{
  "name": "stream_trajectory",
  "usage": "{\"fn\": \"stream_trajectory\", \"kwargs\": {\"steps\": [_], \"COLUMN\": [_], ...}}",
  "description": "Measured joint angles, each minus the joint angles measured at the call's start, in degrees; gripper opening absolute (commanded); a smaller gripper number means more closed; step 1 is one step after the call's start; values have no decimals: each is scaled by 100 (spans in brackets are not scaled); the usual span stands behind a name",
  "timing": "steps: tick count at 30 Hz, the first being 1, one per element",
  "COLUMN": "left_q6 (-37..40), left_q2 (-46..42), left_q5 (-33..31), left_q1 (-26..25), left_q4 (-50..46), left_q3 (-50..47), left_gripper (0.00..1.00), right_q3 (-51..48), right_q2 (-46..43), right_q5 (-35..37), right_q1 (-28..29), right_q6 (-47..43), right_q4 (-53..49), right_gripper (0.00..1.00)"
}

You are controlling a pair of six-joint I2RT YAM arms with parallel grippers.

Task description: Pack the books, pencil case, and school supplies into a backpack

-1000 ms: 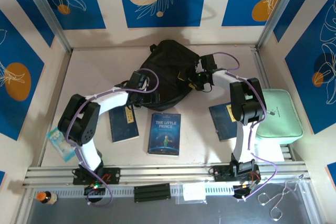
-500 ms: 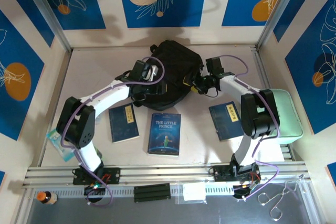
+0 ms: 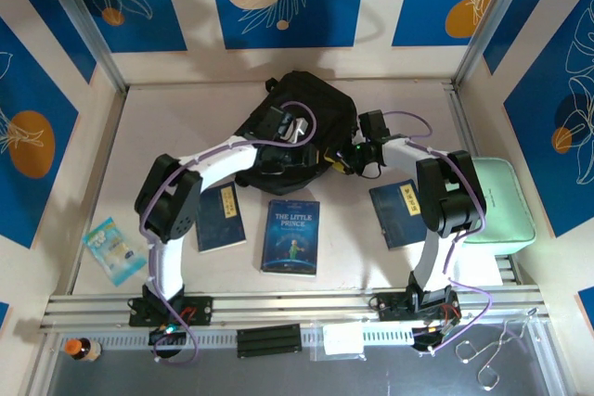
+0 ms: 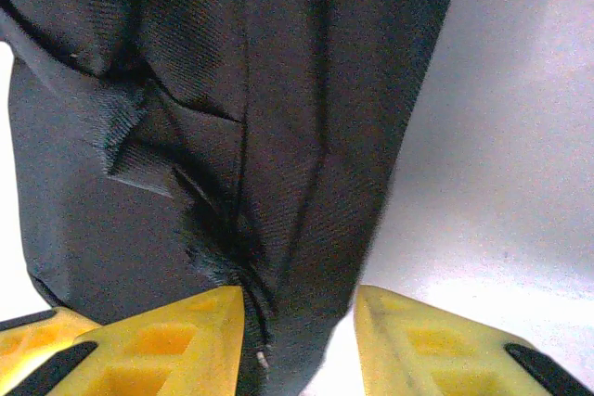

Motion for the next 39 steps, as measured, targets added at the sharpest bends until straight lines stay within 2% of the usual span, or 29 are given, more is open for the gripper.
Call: {"fn": "stream_trajectory", "kwargs": {"steps": [6,13,19,28,39], "left_q6": [-26,-22,-22,42,144], "left_q2": [212,374,560,859,1115], "left_q5": [-142,-289,-240,-155,15], "left_q1": [-26,-26,-33,-61,-70], "left_q4": [-28,-61,-101,-229,-358], "left_q3": [190,223,363,629,911], "left_gripper": [35,26,24,20,22], "right_q3": [-125,-125,-173,-267,-275], "right_q2": [20,46,175,181,245], "right_q5": [7,0,-63,-109,-146], "right_q1": [0,0,0,0,0], "right_q6": [61,101,111,146,146], "right_q4": [57,105,275,457,533], "right_gripper": [36,22,16,15,15]}}
